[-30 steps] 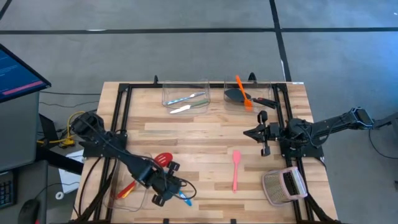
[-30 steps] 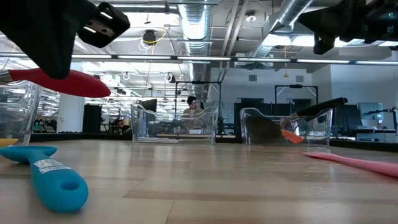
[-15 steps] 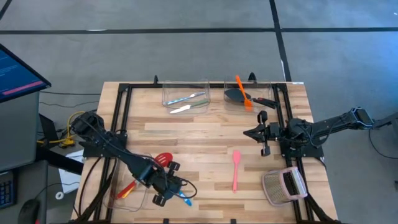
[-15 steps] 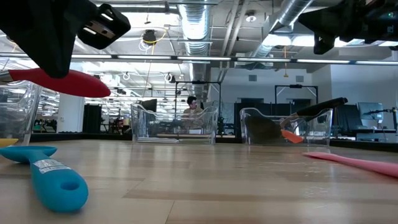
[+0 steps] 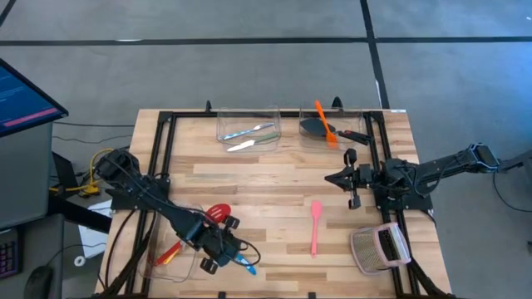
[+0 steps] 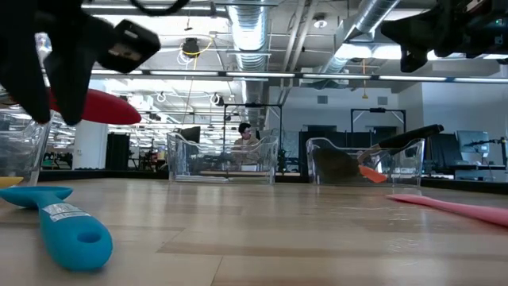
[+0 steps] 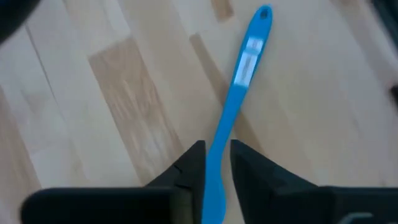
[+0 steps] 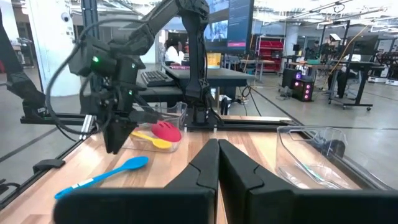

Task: Pick & Place Kitchen Items
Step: Put the blue serving spoon into the bottom transparent bin

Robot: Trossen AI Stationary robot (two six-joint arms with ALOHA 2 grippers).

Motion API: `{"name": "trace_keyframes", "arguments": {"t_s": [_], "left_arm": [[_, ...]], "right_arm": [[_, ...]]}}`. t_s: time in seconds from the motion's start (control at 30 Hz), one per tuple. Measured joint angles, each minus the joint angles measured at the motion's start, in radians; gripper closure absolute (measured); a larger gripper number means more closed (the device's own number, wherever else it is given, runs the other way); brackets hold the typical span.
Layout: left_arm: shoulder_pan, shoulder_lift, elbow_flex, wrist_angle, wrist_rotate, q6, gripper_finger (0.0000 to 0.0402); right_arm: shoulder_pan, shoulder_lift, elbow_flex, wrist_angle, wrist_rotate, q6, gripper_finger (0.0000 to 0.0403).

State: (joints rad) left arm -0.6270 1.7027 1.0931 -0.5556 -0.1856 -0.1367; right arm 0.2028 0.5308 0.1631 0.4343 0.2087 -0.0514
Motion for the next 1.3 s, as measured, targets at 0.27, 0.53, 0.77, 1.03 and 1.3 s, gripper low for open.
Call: {"name": "trace_keyframes", "arguments": {"t_s": [0.27,0.53,0.77,1.03,1.3], "left_arm": [[0.005,0.000,-0.031,0.019,-0.016,-0.001,0.0269],[0.006,0.000,-0.113,0.198,0.005,-0.002,0.0246],[0.006,0.000,-0.154,0.230,0.025,-0.030,0.0246],[0.006,0.000,-0.234,0.373,0.025,-0.057,0.0251],[0.006,0.000,-0.267,0.389,0.041,-0.107,0.0253]], "right_arm": [[0.000,0.000,0.000,-0.001,0.000,0.000,0.0401],[0.000,0.000,0.000,-0.001,0.000,0.000,0.0401],[0.000,0.000,0.000,-0.001,0.000,0.000,0.0401],[0.000,0.000,0.000,-0.002,0.000,0.000,0.0401],[0.000,0.000,0.000,-0.002,0.000,0.000,0.0401]]}}
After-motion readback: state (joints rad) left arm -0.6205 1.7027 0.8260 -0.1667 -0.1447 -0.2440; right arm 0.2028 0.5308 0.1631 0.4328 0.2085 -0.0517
